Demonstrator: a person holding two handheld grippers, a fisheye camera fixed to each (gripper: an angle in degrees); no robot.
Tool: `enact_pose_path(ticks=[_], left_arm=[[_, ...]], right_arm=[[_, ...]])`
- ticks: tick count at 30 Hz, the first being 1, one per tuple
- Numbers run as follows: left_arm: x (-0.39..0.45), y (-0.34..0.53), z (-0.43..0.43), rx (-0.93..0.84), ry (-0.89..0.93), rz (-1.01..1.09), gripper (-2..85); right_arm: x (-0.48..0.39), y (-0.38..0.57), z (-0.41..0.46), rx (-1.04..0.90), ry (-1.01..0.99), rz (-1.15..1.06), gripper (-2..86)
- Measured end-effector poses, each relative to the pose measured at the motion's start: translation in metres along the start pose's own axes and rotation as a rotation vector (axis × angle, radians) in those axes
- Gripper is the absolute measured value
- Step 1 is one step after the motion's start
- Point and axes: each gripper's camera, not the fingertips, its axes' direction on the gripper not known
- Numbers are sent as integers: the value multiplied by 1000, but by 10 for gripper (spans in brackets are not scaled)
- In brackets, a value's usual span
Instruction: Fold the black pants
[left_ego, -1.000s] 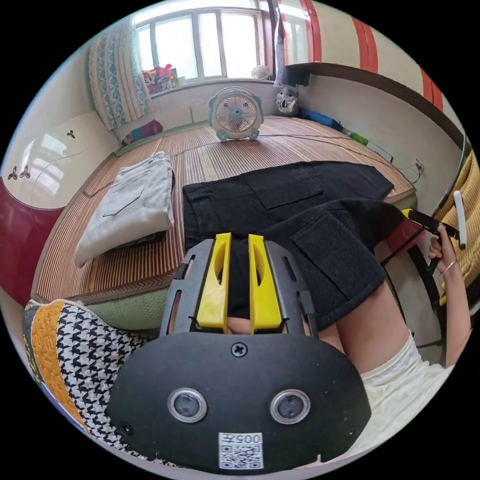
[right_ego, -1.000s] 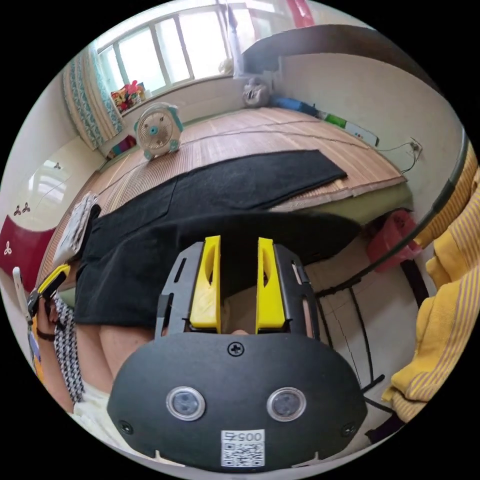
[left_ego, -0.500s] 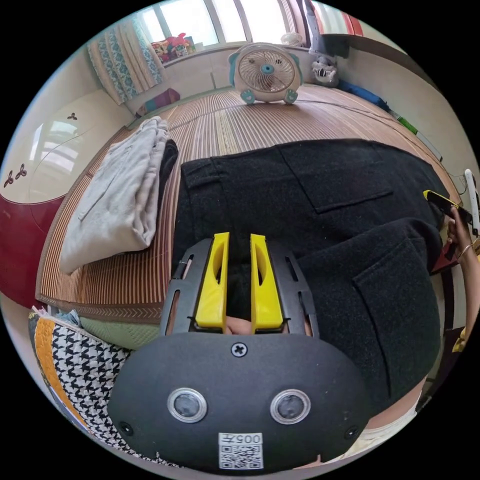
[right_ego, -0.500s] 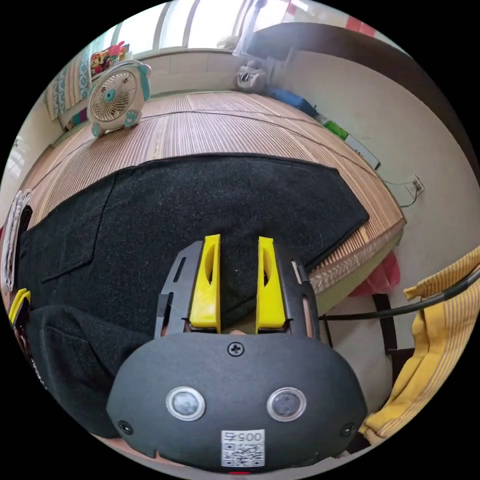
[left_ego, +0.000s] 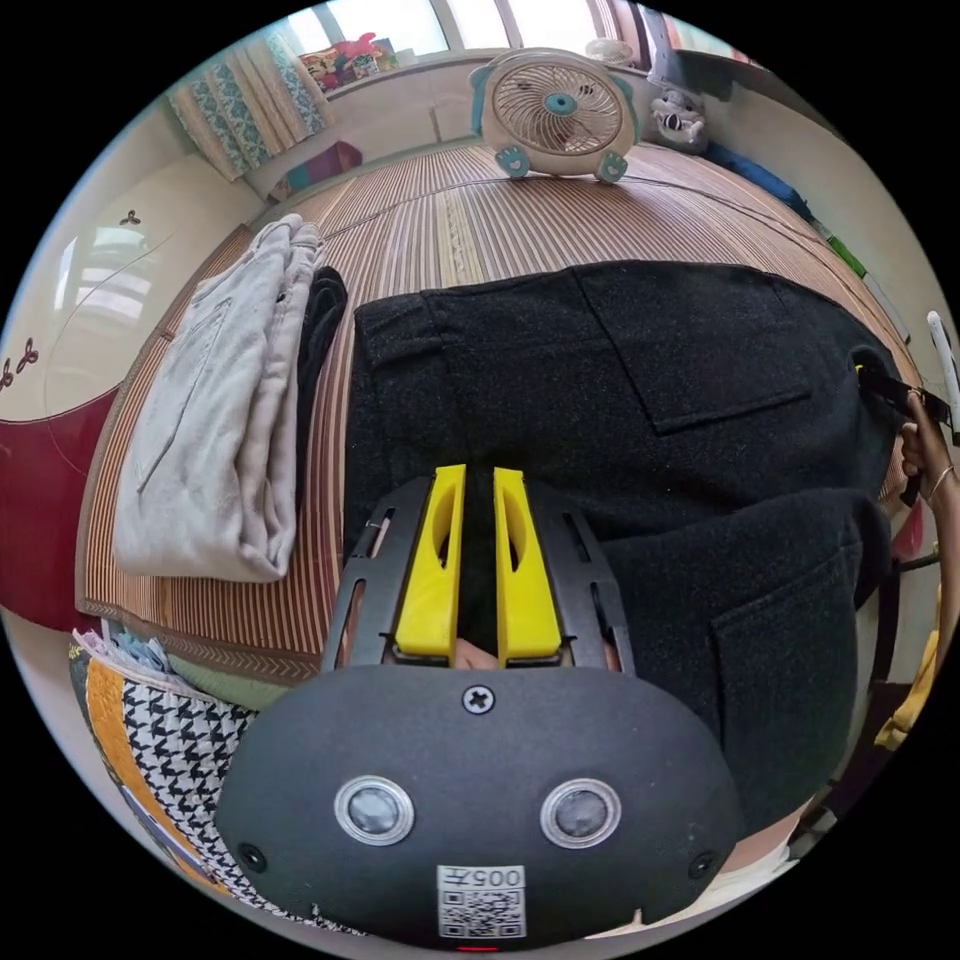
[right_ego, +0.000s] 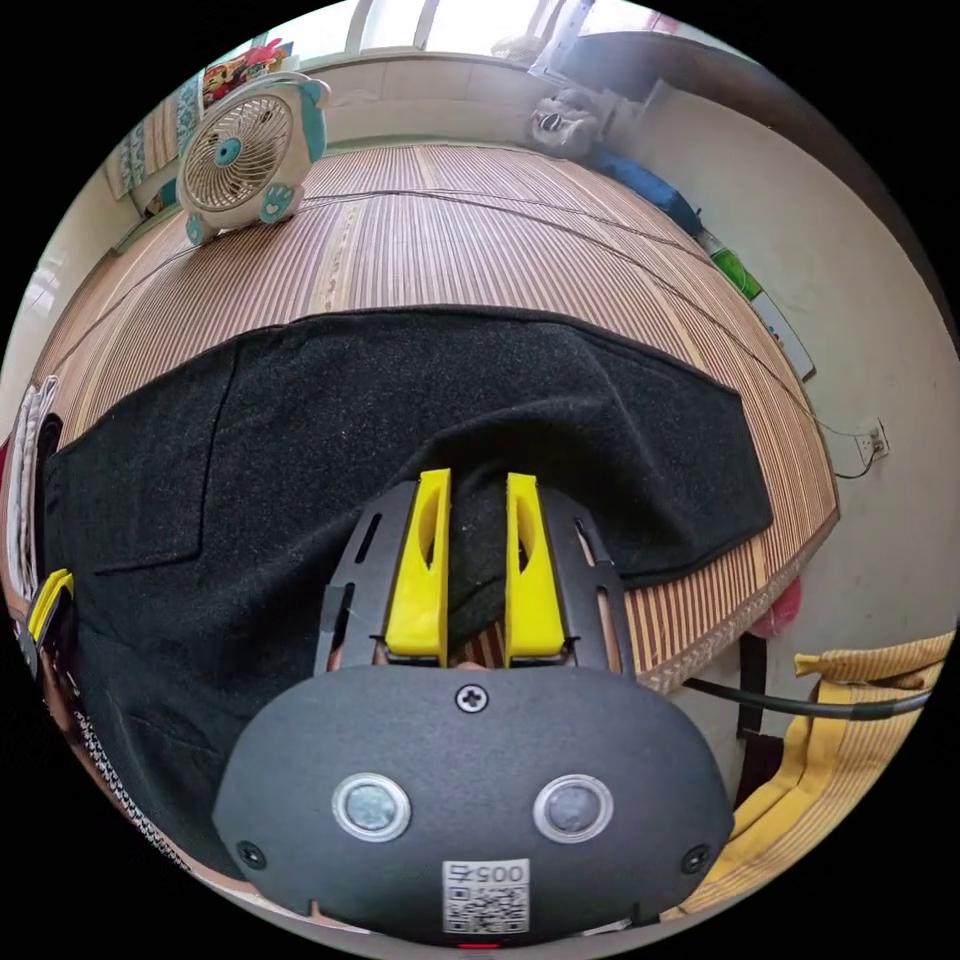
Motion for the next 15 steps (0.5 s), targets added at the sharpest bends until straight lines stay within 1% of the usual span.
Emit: enact_pose_path(ticks=[6, 15], left_arm=[[-4, -36, 9, 26, -41, -11, 58], [-18, -75, 19, 81, -65, -44, 57]], right_arm=[[-26, -45, 13, 9, 34, -57, 53], [-45, -116, 35, 24, -25, -88, 40]])
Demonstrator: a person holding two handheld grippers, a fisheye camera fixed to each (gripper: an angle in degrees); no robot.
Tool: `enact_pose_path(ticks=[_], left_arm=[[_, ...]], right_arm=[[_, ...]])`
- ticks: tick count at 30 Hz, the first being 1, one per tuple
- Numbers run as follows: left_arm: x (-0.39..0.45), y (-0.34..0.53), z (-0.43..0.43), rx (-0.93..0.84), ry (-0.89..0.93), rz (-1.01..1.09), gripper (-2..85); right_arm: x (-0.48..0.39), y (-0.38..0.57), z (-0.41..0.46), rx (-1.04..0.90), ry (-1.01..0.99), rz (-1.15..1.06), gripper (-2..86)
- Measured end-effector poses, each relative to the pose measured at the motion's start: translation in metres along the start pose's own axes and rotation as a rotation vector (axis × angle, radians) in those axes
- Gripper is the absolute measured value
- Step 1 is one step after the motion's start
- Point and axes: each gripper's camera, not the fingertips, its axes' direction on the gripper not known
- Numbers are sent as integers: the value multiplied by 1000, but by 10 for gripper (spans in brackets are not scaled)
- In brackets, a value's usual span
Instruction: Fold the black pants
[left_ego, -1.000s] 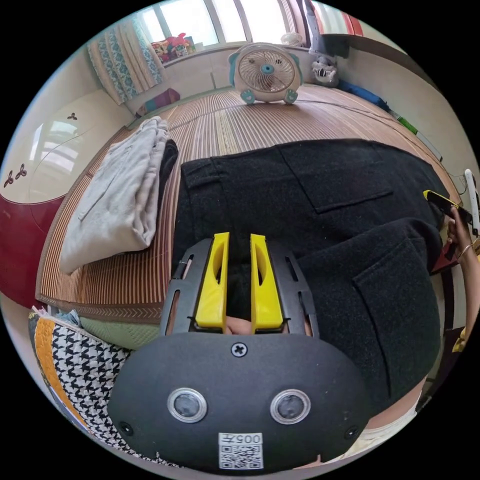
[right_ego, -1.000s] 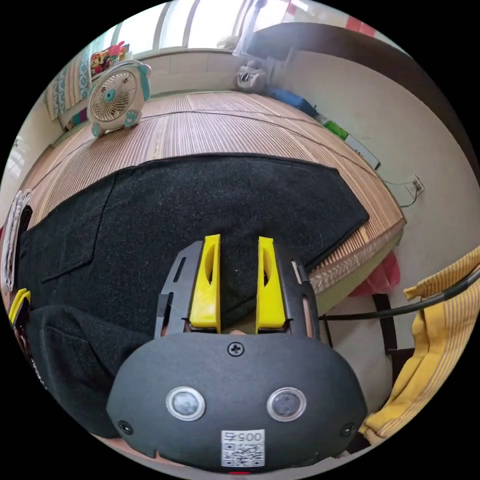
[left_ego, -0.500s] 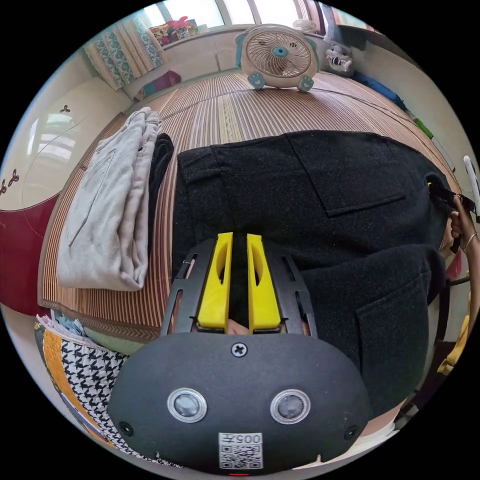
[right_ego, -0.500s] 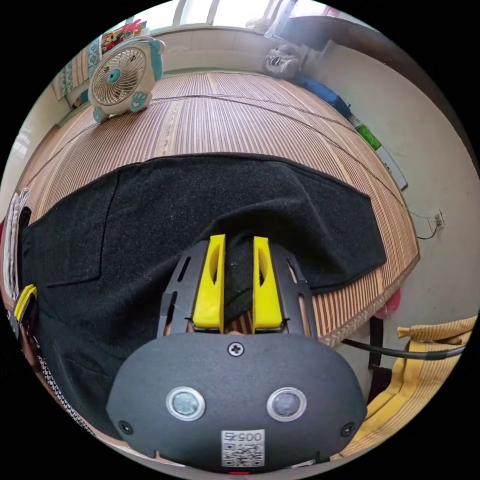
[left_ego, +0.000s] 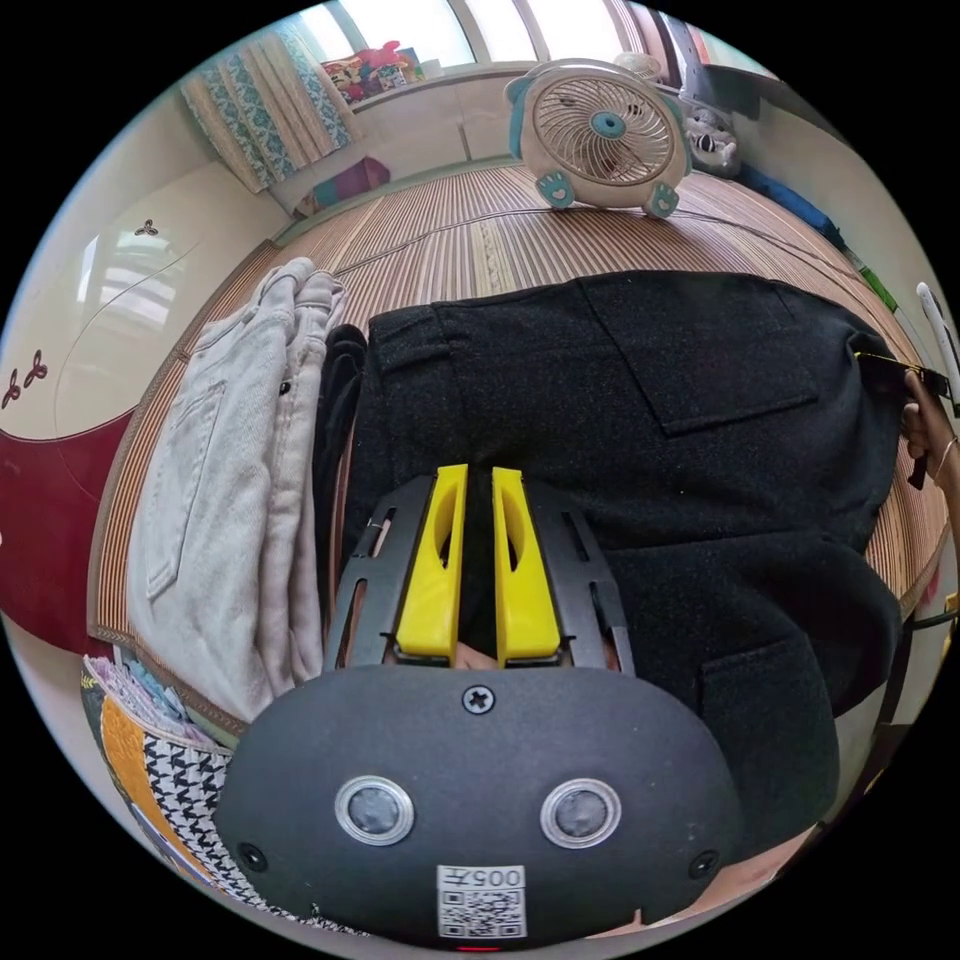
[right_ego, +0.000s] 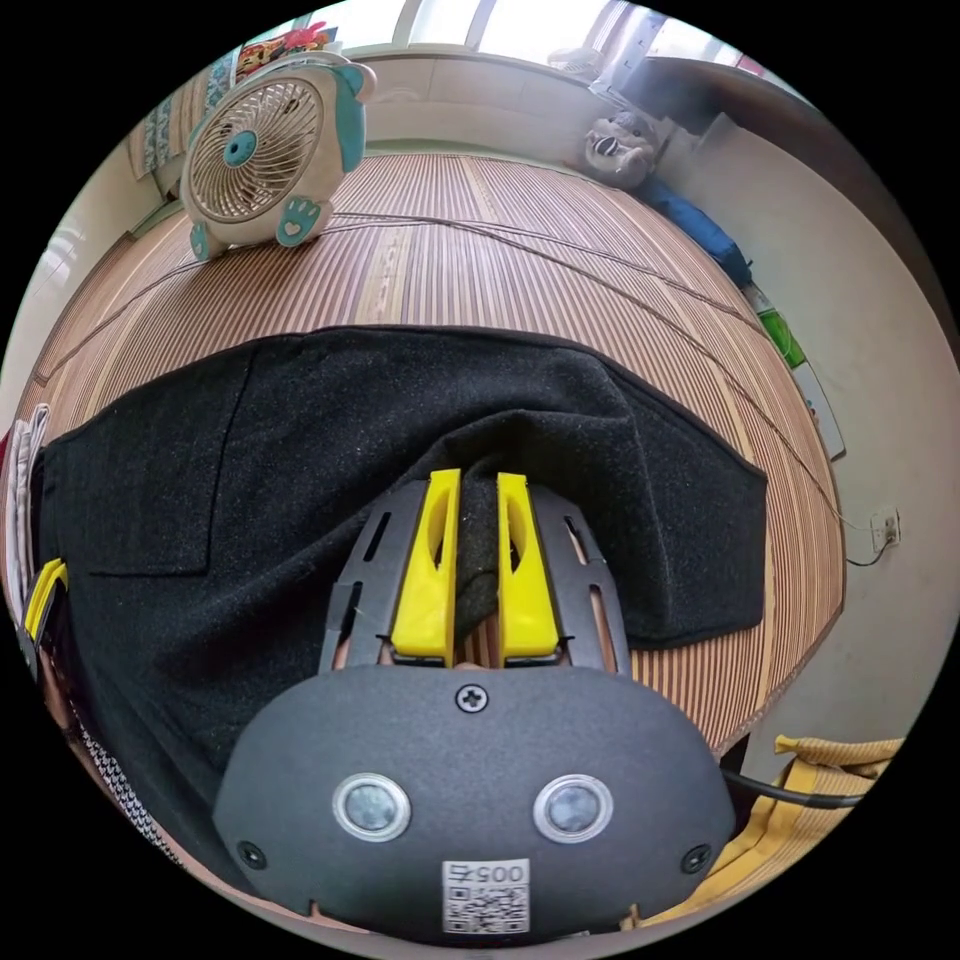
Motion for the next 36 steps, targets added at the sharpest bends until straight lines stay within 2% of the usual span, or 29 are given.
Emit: enact_pose_path(ticks=[10, 21, 27, 31, 36], left_arm=[[-3, -27, 6, 19, -31, -16, 57], [-23, -8, -10, -16, 37, -33, 61], [-42, 29, -49, -42, 103, -43, 94], [-48, 106, -112, 96, 115, 15, 99], [-51, 202, -156, 102, 177, 68, 99]], right_arm=[[-11, -57, 22, 20, -18, -72, 52], [18, 4, 0, -13, 18, -95, 78], [68, 100, -36, -11, 38, -55, 109], [95, 205, -70, 56, -120, 8, 110], [88, 321, -87, 88, -221, -33, 114]])
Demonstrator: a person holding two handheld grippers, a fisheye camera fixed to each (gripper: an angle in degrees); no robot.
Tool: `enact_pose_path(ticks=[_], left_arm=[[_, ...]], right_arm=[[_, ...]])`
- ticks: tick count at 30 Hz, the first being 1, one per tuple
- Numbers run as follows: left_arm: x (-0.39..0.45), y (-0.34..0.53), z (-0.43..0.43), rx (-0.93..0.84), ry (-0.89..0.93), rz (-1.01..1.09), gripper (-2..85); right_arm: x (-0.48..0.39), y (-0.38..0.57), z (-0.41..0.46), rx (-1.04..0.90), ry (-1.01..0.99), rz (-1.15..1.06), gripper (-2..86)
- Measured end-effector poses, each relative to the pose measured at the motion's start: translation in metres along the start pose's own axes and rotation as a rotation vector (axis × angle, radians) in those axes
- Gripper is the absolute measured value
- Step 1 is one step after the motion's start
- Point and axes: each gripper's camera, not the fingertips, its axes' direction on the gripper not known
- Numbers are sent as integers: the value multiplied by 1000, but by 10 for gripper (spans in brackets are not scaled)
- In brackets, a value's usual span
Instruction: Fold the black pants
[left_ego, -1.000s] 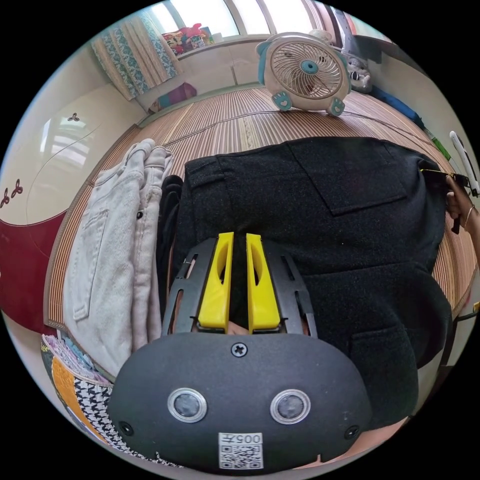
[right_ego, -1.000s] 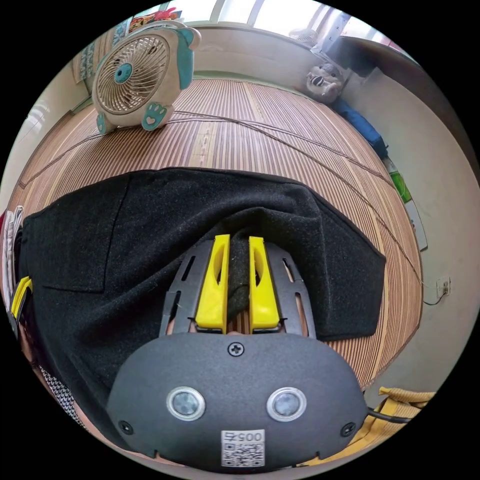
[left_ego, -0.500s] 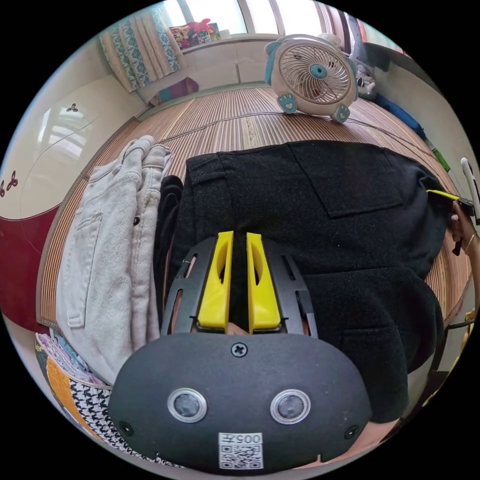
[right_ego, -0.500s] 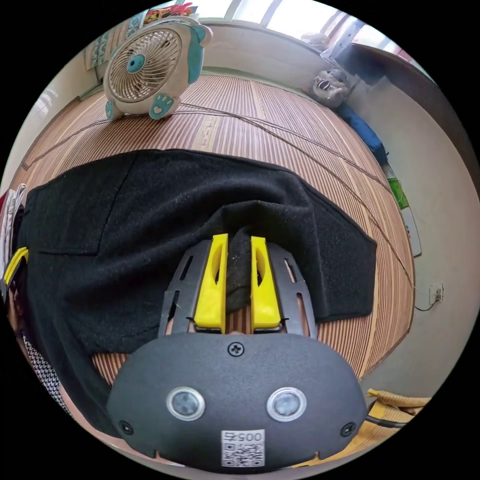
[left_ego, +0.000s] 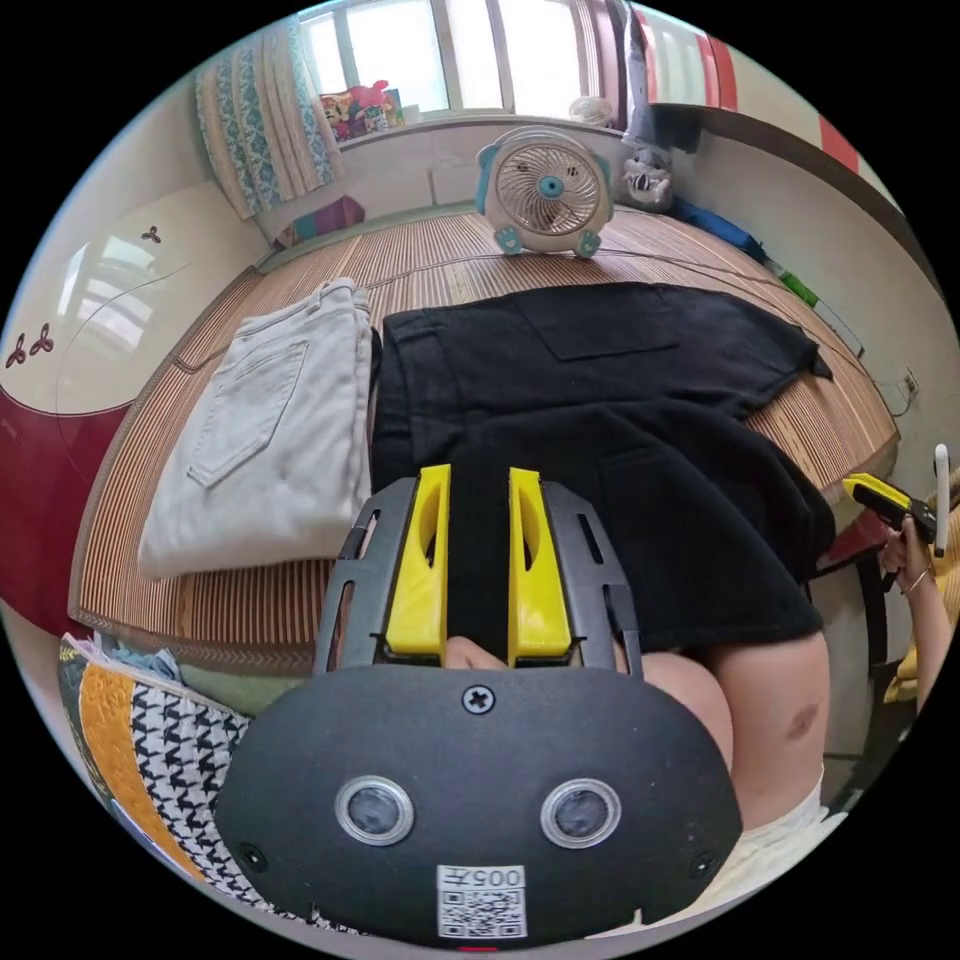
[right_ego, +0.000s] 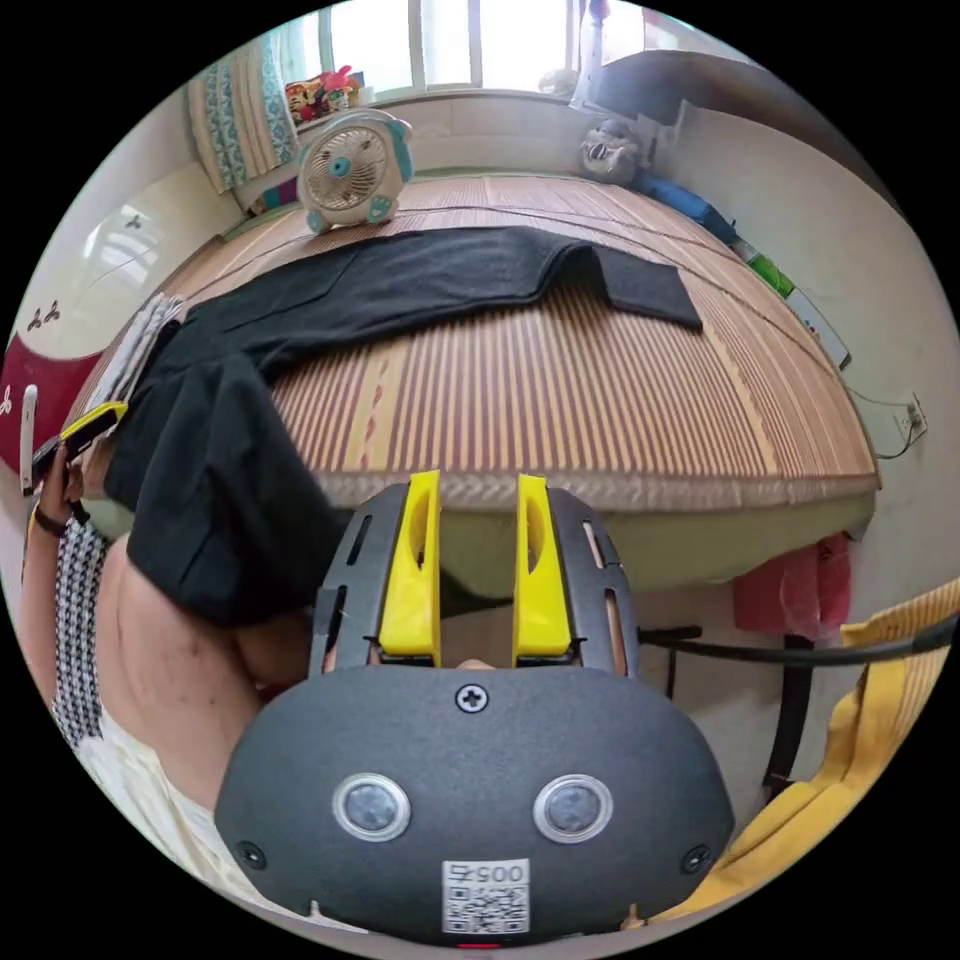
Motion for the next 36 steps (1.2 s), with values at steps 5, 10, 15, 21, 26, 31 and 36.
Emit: enact_pose_path(ticks=[5, 10, 15, 21, 26, 31, 36], left_arm=[[3, 80, -40, 14, 19, 5, 92], [-4, 133, -75, 44, -40, -26, 87], [-10, 165, -105, 86, -81, -40, 81], [-14, 188, -116, 84, -77, -80, 79], [-1, 189, -112, 78, -58, -57, 79], [21, 181, -105, 83, -12, -27, 78], [39, 181, -102, 79, 6, 7, 78]], right_arm=[[-38, 74, 2, 15, 94, -162, 107], [-31, 71, 28, -53, 120, -112, 106], [-44, 59, 53, -127, 176, -183, 98], [-46, 57, 64, -195, 180, -123, 20], [-58, 70, 25, -99, 177, -168, -10], [-53, 78, 4, -22, 266, -161, 2], [-51, 76, 20, -61, 156, -185, 80]])
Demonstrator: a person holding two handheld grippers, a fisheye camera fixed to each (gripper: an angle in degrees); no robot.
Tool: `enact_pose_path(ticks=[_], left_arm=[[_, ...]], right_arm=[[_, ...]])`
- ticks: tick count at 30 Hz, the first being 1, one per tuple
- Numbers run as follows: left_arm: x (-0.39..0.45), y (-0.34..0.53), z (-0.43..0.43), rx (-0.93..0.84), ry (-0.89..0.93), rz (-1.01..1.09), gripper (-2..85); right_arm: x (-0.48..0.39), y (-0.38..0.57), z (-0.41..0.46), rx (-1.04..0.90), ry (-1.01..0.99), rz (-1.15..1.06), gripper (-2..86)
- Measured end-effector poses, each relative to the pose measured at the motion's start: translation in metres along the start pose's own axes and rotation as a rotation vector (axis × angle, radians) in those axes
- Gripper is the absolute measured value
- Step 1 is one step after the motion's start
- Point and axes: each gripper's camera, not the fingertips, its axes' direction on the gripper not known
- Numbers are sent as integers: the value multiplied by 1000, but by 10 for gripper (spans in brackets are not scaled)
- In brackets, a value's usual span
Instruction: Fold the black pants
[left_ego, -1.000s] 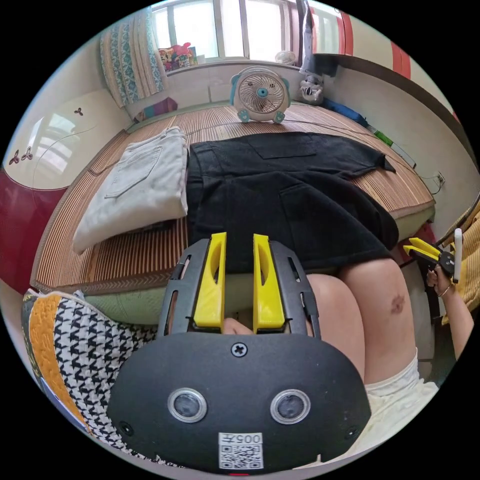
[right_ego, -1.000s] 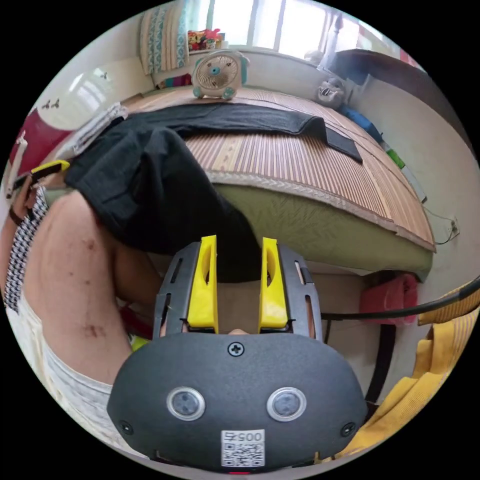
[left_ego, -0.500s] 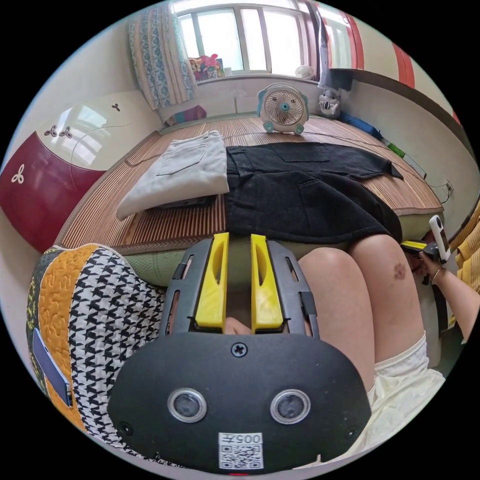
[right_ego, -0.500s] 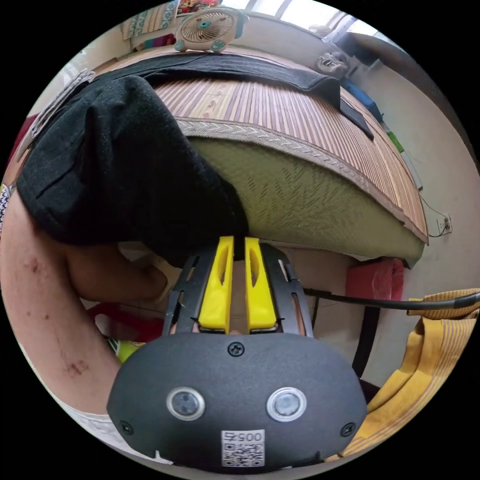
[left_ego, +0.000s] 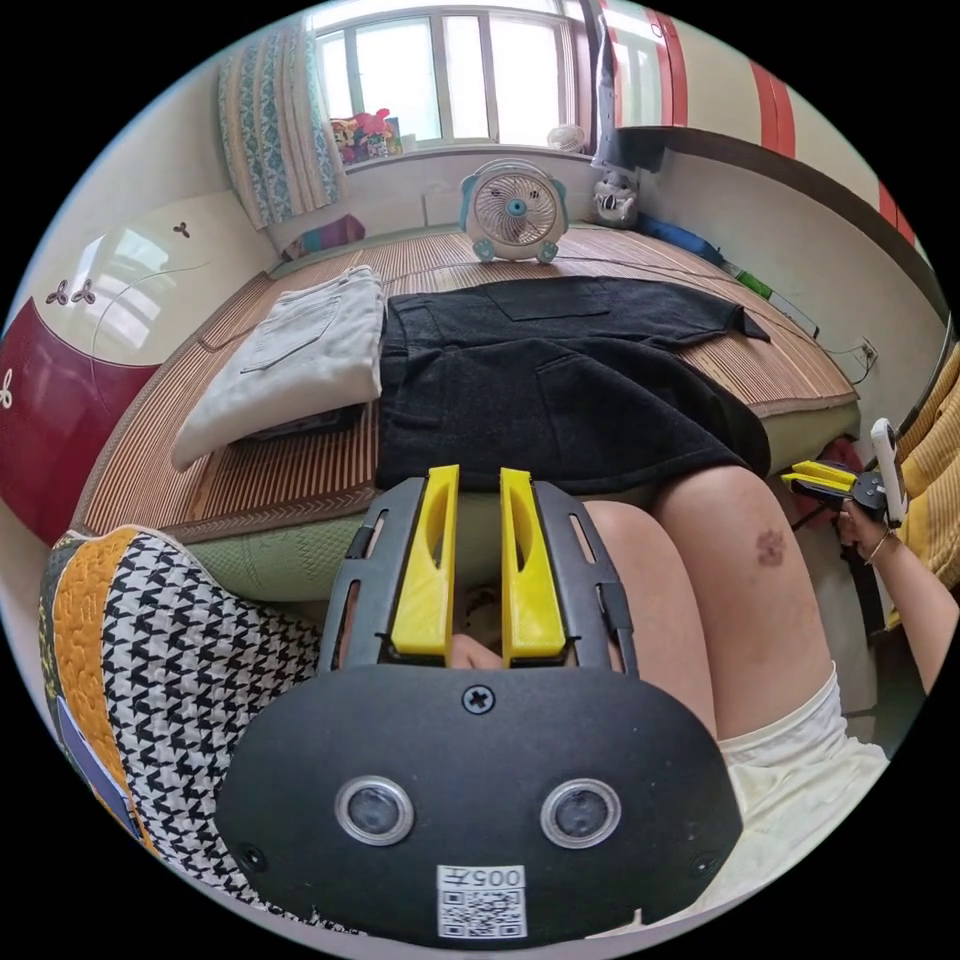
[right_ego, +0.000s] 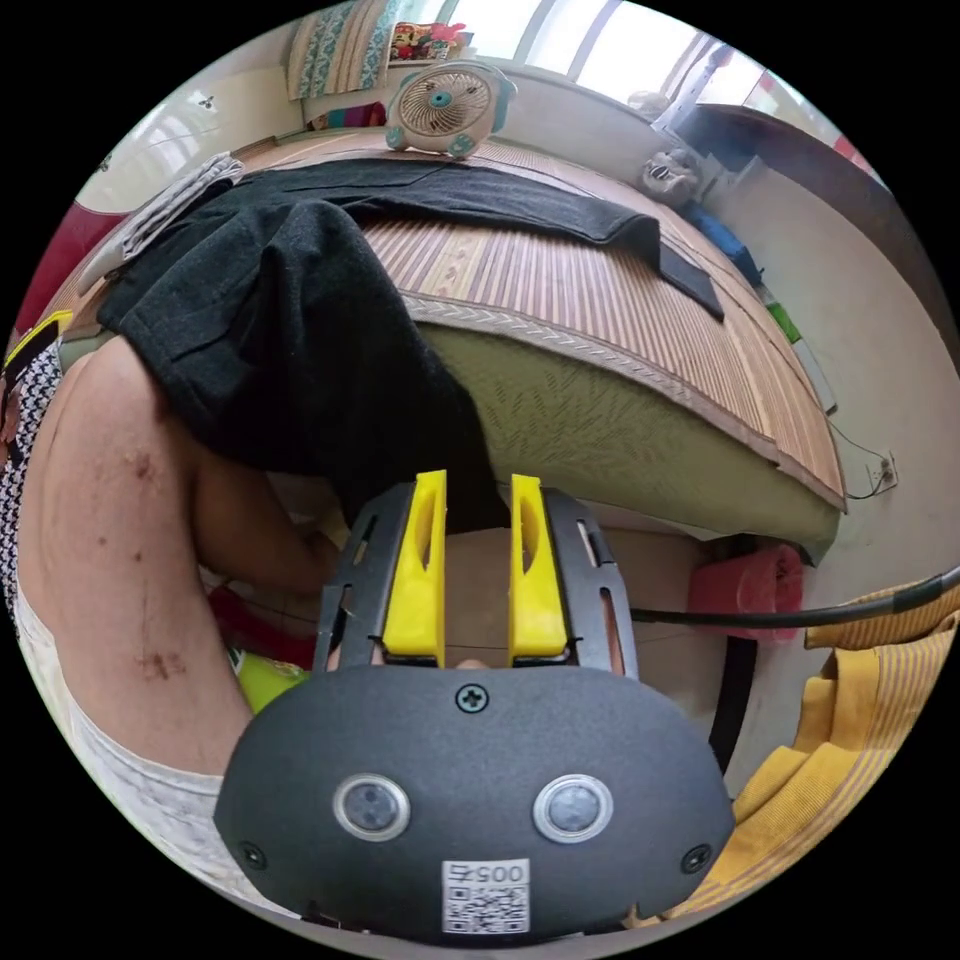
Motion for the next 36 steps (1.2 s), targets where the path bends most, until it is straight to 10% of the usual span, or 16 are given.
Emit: enact_pose_path(ticks=[18, 36], left_arm=[[4, 14, 0, -53, -51, -25, 68], [25, -13, 9, -5, 48, -2, 65]], right_arm=[[-13, -21, 55, -157, 29, -20, -8], [42, -151, -164, 30, 498, 14, -12]])
